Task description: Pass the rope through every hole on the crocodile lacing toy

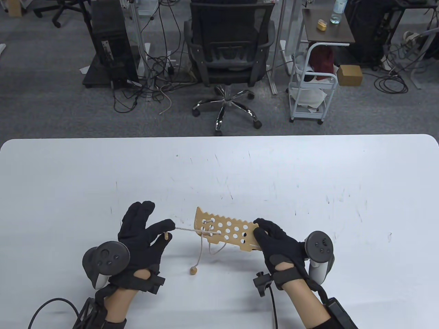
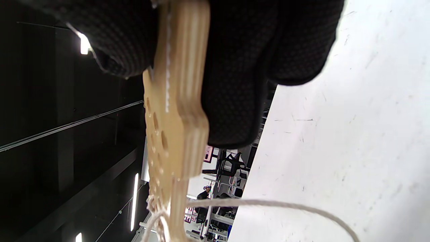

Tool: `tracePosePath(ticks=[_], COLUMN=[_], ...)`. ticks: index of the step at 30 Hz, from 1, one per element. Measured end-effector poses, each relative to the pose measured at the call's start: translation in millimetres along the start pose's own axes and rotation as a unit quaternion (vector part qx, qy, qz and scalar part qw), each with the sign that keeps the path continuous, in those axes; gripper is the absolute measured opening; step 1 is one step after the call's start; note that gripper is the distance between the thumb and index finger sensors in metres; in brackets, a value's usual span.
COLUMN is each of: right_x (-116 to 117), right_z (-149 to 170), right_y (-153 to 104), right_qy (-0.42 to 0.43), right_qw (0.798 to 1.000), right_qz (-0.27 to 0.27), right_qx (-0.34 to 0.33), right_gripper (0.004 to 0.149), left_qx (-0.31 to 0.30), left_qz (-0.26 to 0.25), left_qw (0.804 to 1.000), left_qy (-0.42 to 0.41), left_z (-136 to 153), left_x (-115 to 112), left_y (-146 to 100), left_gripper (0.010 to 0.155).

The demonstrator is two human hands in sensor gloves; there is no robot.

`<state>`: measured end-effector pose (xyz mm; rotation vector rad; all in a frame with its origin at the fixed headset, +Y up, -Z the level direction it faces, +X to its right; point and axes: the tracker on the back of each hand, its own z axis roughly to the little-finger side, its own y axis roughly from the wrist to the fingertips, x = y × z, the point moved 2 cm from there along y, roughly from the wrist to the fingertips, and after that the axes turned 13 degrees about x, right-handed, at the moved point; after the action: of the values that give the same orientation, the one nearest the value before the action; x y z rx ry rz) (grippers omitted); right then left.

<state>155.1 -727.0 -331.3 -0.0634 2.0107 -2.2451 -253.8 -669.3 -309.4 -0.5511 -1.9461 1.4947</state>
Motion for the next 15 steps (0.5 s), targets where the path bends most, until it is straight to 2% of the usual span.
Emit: tracePosePath(ticks=[15], right_x=[-18.9], right_z=[4.5], right_y=[9.6], right_qy=[0.018], right_qw=[0.999], right_qz=[0.033], right_qx=[0.015], right_gripper=[0.047], left_qx=[0.027], left_qz=[-0.021], left_qw=[0.999], left_qy=[-0.015], left_z=[12.8], left_x=[13.6], left_y=[4.7], left_gripper=[0.045])
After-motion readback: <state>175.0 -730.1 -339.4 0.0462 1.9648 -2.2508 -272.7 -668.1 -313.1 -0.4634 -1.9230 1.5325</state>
